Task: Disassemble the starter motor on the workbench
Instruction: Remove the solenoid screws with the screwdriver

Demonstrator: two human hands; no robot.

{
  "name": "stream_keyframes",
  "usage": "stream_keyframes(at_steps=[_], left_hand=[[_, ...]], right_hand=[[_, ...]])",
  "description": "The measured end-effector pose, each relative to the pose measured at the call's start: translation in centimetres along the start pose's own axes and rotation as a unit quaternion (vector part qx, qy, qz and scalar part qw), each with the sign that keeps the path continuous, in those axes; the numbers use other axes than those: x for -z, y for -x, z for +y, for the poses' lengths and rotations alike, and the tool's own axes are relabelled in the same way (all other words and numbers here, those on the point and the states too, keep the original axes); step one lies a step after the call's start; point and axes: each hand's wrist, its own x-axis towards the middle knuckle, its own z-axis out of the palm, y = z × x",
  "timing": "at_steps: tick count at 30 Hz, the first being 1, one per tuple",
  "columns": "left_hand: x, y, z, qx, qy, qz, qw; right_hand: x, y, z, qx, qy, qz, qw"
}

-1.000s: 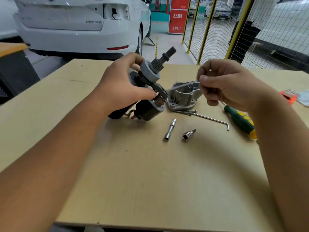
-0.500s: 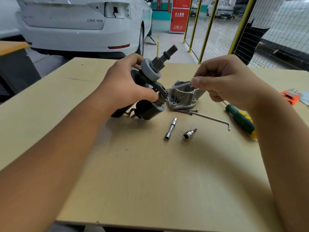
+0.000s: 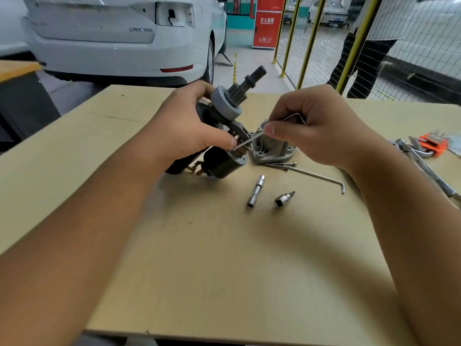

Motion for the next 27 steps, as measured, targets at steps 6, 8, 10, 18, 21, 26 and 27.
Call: stream_keyframes(at_steps=[6, 8, 10, 18, 21, 26, 27], left_hand=[[0.1, 0.0, 0.0, -0.005, 0.007, -0.01, 1.0], [0.1, 0.0, 0.0, -0.006, 0.013, -0.014, 1.0], [0.2, 0.0, 0.0, -0.006, 0.017, -0.014, 1.0], [0.3, 0.1, 0.1, -0.004, 0.01, -0.015, 1.0], [0.2, 0.2, 0.1, -0.001, 0.007, -0.01, 1.0], [0.1, 0.3, 0.3, 0.003, 0.001, -0.001, 1.0], [0.1, 0.2, 0.3, 0.004, 0.002, -0.001, 1.0]], right_hand=[[0.1, -0.1, -0.4, -0.005, 0.018, 0.013, 1.0], [0.1, -0.1, -0.6, -0.005, 0.02, 0.018, 1.0], [-0.1, -0.1, -0.8, -0.004, 0.028, 0.018, 0.999], [-0.2, -0.1, -1.5, -0.013, 0.065, 0.027, 0.997], [-0.5, -0.2, -1.9, -0.007, 0.09, 0.048, 0.995], [-0.6, -0.3, -2.1, -0.021, 0.085, 0.05, 0.995], [-0.6, -0.3, -2.1, -0.025, 0.081, 0.05, 0.995]])
